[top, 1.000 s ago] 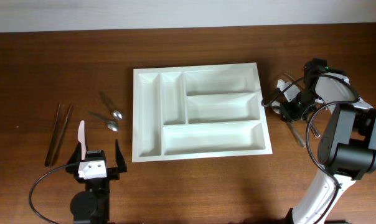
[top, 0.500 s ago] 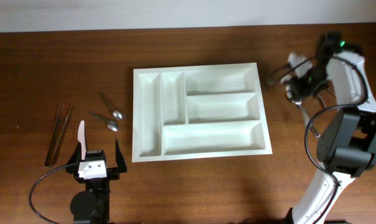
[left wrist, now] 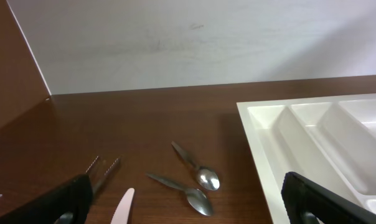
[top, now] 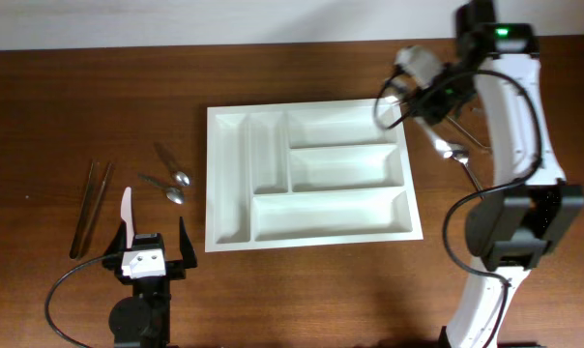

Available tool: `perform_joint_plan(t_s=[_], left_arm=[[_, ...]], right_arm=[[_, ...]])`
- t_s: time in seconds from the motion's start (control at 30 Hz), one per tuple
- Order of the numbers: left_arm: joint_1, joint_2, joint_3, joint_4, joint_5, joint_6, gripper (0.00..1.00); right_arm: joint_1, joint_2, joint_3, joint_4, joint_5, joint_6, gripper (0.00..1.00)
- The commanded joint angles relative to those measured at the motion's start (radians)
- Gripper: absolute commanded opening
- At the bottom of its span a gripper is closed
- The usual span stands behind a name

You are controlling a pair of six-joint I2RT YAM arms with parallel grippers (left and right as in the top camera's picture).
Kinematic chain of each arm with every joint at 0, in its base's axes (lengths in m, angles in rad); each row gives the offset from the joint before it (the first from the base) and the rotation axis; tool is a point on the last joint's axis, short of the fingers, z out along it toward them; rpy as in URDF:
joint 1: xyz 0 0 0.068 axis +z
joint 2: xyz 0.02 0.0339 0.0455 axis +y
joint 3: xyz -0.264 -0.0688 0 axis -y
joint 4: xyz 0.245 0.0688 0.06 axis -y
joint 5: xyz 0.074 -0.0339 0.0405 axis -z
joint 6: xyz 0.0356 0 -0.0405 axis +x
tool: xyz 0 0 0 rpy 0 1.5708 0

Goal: Pack container
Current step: 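Carry the spoon with the right gripper into the tray's middle compartment and release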

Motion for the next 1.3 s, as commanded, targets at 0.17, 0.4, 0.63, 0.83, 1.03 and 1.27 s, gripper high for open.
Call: perform_joint_plan(t_s=[0.17, 0.4, 0.63, 0.83, 1.03, 1.27], left_arm=[[0.004, -0.008, -0.003, -0.001, 0.003, 0.01, 0.99], [0.004, -0.008, -0.003, -0.001, 0.004, 0.01, 0.99], [0.004, -0.008, -0.003, -0.001, 0.003, 0.01, 0.99], [0.004, -0.008, -0.003, -0.001, 0.004, 0.01, 0.99], [0.004, -0.008, -0.003, -0.001, 0.004, 0.01, 0.99], [0.004, -0.008, -0.003, -0.001, 0.003, 0.01, 0.99]], right_arm=[[0.177, -0.005, -0.032, -0.063, -0.076, -0.383, 0.04], [0.238, -0.004, -0.154, -0.06, -0.073, -0.536, 0.04], [0.235, -0.003, -0.329, 0.053, -0.072, -0.561, 0.04], [0.237, -0.003, -0.373, 0.119, -0.073, -0.56, 0.04], [0.237, -0.004, -0.374, 0.177, -0.073, -0.512, 0.27], [0.236, -0.004, -0.349, 0.203, -0.073, -0.362, 0.74]])
